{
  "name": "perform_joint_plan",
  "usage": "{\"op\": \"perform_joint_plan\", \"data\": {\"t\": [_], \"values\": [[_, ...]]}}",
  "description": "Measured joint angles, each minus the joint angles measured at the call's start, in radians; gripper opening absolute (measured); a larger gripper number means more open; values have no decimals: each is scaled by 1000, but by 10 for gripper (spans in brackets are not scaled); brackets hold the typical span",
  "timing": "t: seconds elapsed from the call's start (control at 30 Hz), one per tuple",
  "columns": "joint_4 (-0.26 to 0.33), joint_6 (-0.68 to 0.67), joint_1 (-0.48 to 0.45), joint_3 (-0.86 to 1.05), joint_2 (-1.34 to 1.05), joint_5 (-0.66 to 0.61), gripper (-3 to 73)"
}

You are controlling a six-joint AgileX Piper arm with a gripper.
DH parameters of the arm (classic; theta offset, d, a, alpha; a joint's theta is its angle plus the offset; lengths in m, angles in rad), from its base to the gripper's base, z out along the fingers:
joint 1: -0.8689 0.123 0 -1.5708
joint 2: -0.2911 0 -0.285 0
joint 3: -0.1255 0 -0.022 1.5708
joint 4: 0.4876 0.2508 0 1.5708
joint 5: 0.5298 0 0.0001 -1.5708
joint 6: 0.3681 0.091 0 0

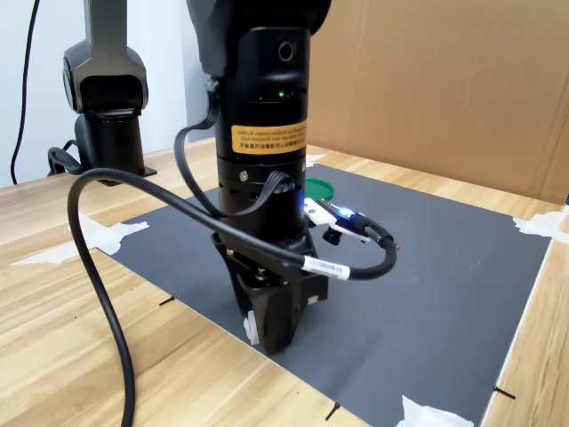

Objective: Grasp a white terminal and put it in the green lid.

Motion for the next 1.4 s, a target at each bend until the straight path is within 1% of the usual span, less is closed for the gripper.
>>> {"op": "perform_joint_plan", "data": {"t": [0.13,0.17,0.27,0.4,0.47,0.53,0.57,0.63,0.67,0.83,0.97,1.07,1.13,1.23,1.27,1.33,1.37,1.4], "values": [[0,16,0,0,0,-6,409],[-11,26,0,0,3,-6,395],[-25,45,0,0,13,-8,390],[-29,55,0,0,17,-15,386],[-31,56,0,0,17,-17,363],[-27,56,0,0,17,-17,304],[-22,56,0,0,17,-17,255],[-18,56,0,0,17,-13,127],[-16,56,0,0,17,-13,100],[6,71,0,0,-4,-12,93],[6,110,0,0,-53,-11,93],[1,164,13,0,-116,-41,93],[-10,227,44,0,-160,-67,93],[0,295,95,0,-217,-90,93],[23,326,127,0,-247,-109,93],[45,347,153,0,-266,-136,93],[60,364,171,0,-278,-163,93],[84,400,213,0,-297,-211,93]]}}
